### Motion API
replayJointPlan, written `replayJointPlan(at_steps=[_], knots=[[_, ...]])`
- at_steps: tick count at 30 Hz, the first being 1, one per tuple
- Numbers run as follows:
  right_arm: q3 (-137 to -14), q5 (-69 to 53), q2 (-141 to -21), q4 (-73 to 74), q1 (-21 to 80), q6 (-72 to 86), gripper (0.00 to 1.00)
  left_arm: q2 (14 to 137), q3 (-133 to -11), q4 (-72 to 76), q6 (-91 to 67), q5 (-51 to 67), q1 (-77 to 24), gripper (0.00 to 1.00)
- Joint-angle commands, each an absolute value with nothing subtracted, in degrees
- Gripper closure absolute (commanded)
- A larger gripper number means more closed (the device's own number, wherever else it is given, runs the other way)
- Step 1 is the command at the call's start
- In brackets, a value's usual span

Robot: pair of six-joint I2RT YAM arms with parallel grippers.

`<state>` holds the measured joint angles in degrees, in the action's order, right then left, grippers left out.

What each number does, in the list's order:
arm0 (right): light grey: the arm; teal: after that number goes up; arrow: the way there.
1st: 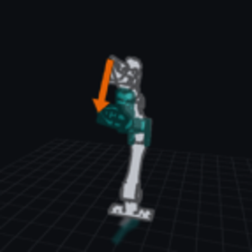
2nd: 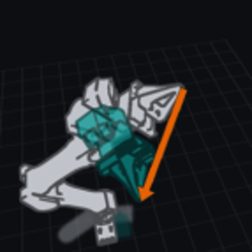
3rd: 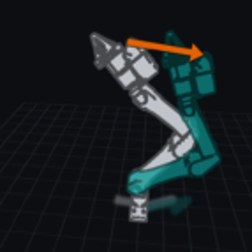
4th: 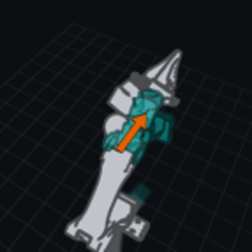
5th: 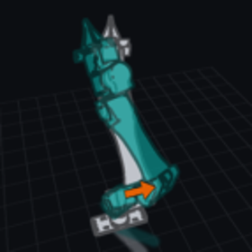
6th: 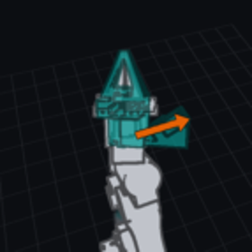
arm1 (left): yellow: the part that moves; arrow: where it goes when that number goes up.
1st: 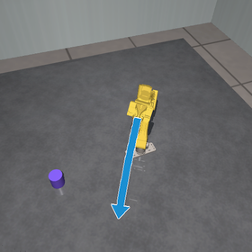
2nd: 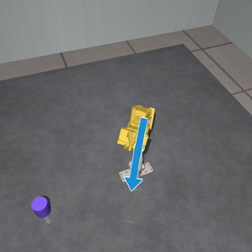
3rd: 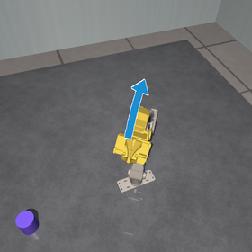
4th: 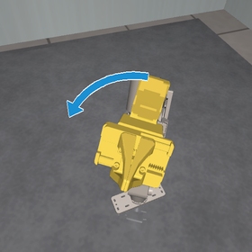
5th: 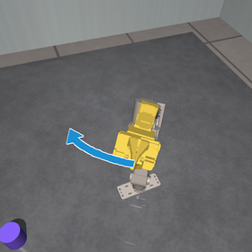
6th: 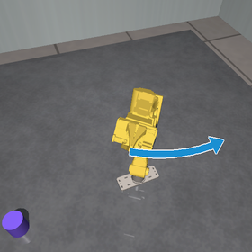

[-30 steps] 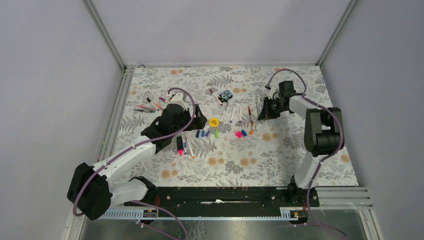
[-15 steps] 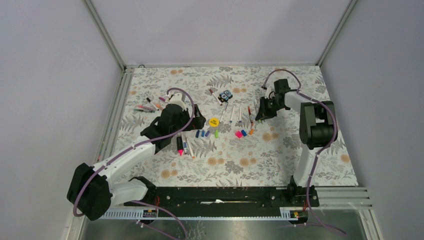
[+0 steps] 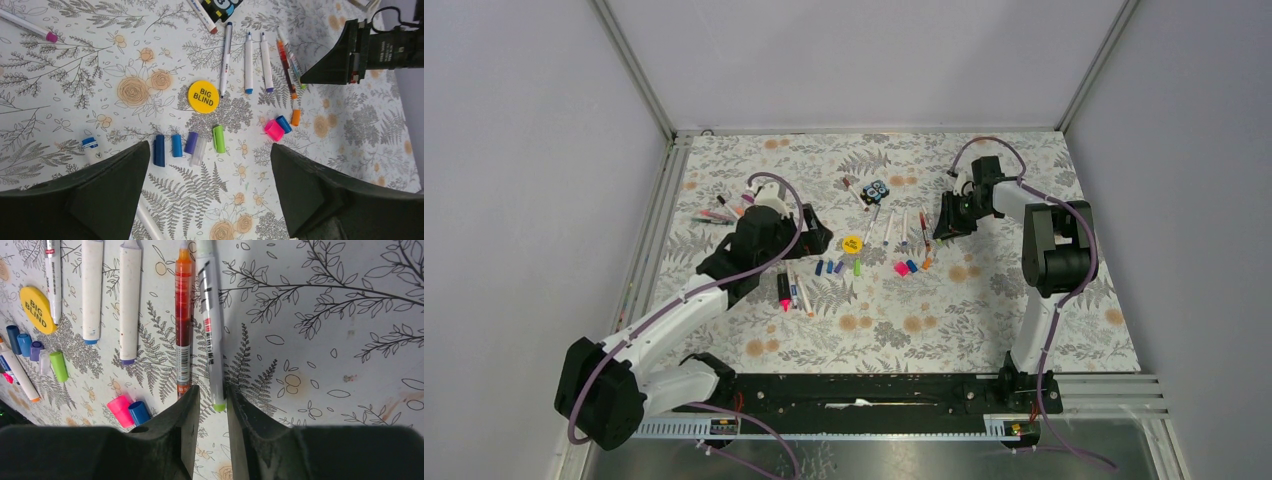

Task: Open the pen caps
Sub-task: Place the pen at the center of the board.

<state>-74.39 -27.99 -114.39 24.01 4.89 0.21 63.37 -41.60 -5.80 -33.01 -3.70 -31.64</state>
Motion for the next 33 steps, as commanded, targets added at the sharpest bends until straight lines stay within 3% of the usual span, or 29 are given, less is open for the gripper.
replayJointPlan(at_steps=[1,8,14,22,26,33], knots=[[-73.7,-28.1,-112.1,24.8,5.2,1.2,0.66,60.8,-42.7,-1.2,-34.9,0.5,-30.0,0.01],[-69.7,-28.6,-106.1,22.7,5.2,0.6,0.61,61.4,-41.3,3.1,-39.8,7.7,-27.9,0.01],[-64.8,-31.4,-97.2,20.8,4.8,-2.9,0.5,66.1,-42.1,7.5,-46.4,14.6,-25.9,0.01],[-52.6,-53.1,-82.3,17.4,-1.6,-11.9,0.26,78.3,-47.9,8.3,-48.4,16.5,-25.5,0.01],[-46.2,-57.6,-75.8,12.8,-6.1,-11.8,0.19,86.8,-55.5,2.1,-46.3,14.4,-25.5,0.01],[-44.4,-60.2,-74.4,11.5,-9.5,-11.3,0.19,105.2,-78.3,-23.1,-48.2,0.7,-25.5,0.01]])
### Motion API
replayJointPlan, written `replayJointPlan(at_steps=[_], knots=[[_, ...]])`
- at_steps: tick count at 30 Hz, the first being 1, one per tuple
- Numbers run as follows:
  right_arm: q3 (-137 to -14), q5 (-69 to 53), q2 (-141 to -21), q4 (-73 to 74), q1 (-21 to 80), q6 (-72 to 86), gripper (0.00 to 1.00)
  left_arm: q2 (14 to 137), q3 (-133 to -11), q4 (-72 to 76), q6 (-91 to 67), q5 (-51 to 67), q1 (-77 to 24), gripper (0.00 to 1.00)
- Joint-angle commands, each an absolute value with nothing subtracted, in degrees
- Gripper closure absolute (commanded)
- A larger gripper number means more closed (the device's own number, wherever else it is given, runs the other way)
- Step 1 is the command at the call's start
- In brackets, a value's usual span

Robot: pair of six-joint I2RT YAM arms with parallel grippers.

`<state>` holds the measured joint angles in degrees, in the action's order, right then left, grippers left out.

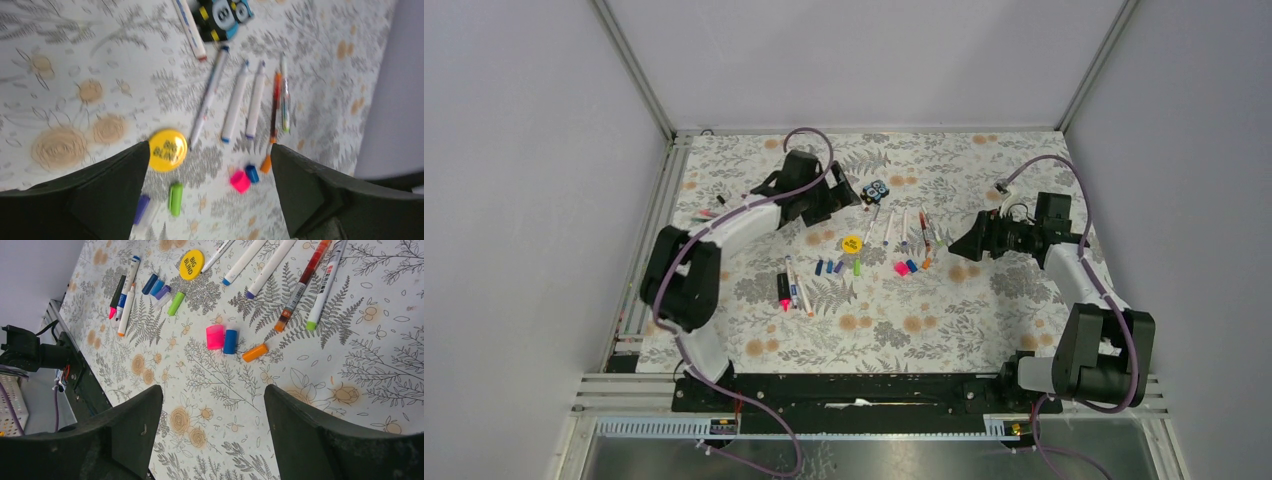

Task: Open the pen caps
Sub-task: Place the pen at the center of the board, then pick up the pen from the center of the board.

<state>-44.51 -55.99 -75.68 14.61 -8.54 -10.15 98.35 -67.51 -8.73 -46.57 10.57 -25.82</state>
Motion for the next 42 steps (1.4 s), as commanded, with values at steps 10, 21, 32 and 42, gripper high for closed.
replayJointPlan(at_steps=[10,21,32,42], knots=[[-44.7,-61.5,-75.4,12.2,-10.2,-12.0,0.18,121.6,-100.9,-36.7,-50.6,-8.0,-25.6,0.3],[-45.1,-62.3,-75.9,12.5,-10.3,-11.7,0.18,130.2,-110.3,-31.4,-48.3,-4.0,-25.6,0.32],[-45.2,-63.1,-75.2,12.5,-10.3,-11.3,0.18,136.2,-118.5,-37.1,-50.1,-4.9,-25.7,0.41],[-45.1,-63.4,-74.6,12.5,-10.4,-11.2,0.19,141.5,-124.9,-39.9,-48.5,-4.6,-25.8,0.49]])
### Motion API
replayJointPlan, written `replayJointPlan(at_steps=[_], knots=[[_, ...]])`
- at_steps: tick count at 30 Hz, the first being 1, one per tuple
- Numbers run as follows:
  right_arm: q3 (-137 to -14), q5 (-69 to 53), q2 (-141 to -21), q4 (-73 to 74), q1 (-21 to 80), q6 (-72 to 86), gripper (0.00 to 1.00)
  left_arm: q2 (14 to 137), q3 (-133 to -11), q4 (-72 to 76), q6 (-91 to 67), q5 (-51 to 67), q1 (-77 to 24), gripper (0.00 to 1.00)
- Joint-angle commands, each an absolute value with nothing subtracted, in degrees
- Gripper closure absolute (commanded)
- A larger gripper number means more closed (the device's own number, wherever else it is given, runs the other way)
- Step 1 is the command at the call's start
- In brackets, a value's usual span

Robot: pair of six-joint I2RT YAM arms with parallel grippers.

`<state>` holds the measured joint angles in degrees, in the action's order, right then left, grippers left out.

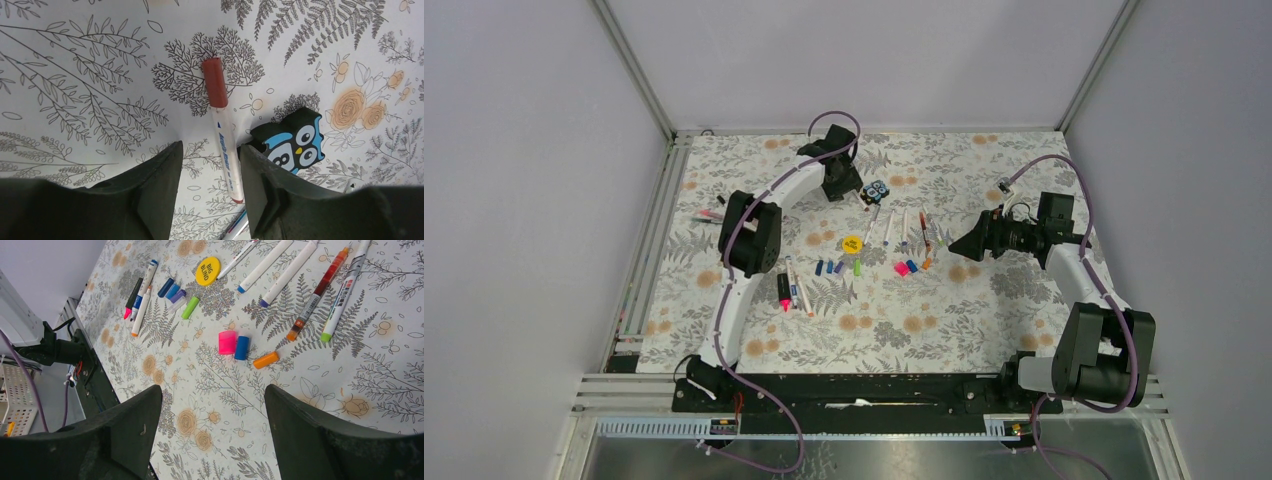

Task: Open the pen caps
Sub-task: Pick up the pen from the center of the board.

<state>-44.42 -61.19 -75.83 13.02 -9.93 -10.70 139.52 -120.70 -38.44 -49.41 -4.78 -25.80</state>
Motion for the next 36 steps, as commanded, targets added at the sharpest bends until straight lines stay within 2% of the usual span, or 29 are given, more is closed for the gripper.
replayJointPlan(at_steps=[1,12,18,27,36], knots=[[-45.1,-63.4,-74.6,12.4,-10.4,-11.1,0.19,142.3,-125.7,-40.6,-48.4,-4.4,-25.9,0.49],[-45.1,-63.3,-73.7,12.5,-10.5,-11.1,0.19,147.0,-130.0,-49.5,-44.4,-4.9,-25.9,0.63],[-45.1,-63.5,-73.5,12.5,-10.7,-11.0,0.19,146.6,-129.2,-53.9,-40.3,-9.1,-25.9,0.64],[-45.0,-63.8,-73.4,12.3,-10.8,-10.8,0.19,140.0,-119.3,-53.9,-31.8,-18.4,-25.9,0.67],[-44.8,-63.7,-73.0,12.2,-11.2,-10.8,0.19,142.1,-120.3,-53.8,-21.7,-17.1,-25.8,0.7]])
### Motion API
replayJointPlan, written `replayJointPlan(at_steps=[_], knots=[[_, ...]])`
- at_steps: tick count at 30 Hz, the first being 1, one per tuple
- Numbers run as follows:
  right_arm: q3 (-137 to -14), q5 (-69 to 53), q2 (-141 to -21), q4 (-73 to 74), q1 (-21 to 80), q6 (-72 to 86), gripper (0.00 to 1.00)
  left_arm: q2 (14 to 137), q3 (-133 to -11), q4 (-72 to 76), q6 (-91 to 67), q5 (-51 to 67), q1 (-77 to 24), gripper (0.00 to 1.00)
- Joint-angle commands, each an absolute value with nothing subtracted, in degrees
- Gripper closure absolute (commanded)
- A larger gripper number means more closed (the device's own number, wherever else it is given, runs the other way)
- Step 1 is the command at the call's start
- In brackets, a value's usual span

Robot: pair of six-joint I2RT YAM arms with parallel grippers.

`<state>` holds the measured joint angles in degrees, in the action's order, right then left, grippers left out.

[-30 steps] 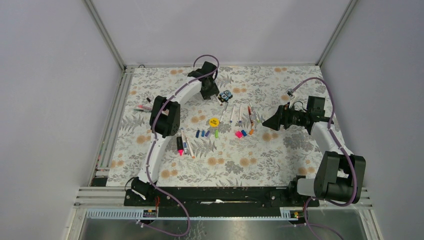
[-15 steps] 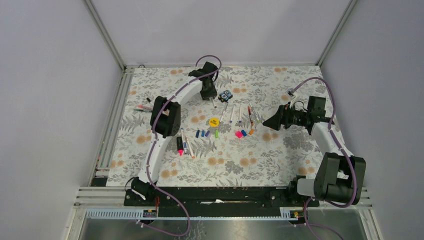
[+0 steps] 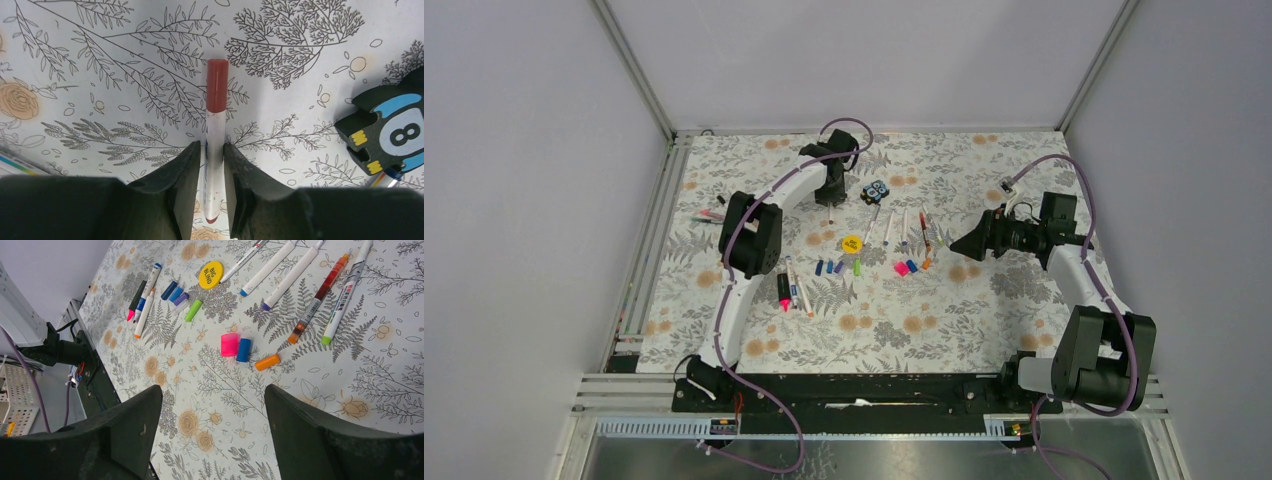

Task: Open the pen caps
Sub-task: Pick up the pen from the center of the board.

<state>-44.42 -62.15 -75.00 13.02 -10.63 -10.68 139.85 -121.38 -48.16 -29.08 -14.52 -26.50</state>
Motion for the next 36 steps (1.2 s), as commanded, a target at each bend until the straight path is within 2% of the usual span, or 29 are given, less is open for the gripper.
replayJointPlan(at_steps=[1,4,6,10,12,20,26,31,34,36], knots=[[-44.8,-63.8,-73.1,12.3,-11.3,-10.8,0.19,142.2,-120.2,-53.9,-20.8,-16.7,-25.8,0.7],[-44.8,-63.9,-73.0,12.3,-11.4,-10.8,0.19,142.1,-119.0,-53.2,-18.5,-15.4,-25.8,0.71],[-44.7,-63.9,-73.0,12.3,-11.4,-10.9,0.19,141.7,-117.5,-52.3,-17.9,-14.4,-25.8,0.78],[-44.6,-64.1,-73.0,12.3,-11.6,-11.2,0.19,137.9,-113.4,-47.6,-18.3,-11.6,-24.8,0.96],[-44.4,-64.3,-72.9,12.3,-11.6,-11.6,0.19,133.9,-110.9,-43.2,-18.9,-9.5,-24.2,1.0],[-44.0,-66.5,-71.9,14.1,-11.7,-16.0,0.18,114.4,-96.2,-23.0,-21.0,1.9,-22.5,1.0],[-43.4,-69.6,-70.1,16.1,-11.7,-19.7,0.14,95.2,-76.2,-3.0,-23.4,14.1,-22.5,1.0],[-40.9,-71.0,-64.3,14.5,-11.7,-21.6,0.11,81.3,-59.4,15.8,-31.6,29.2,-22.6,1.0],[-40.9,-74.6,-60.9,15.4,-11.7,-21.5,0.08,75.7,-50.2,30.3,-39.4,33.2,-23.1,1.0],[-42.8,-78.1,-61.0,21.1,-11.6,-24.1,0.09,72.9,-45.2,38.9,-44.0,33.5,-24.9,1.0]])
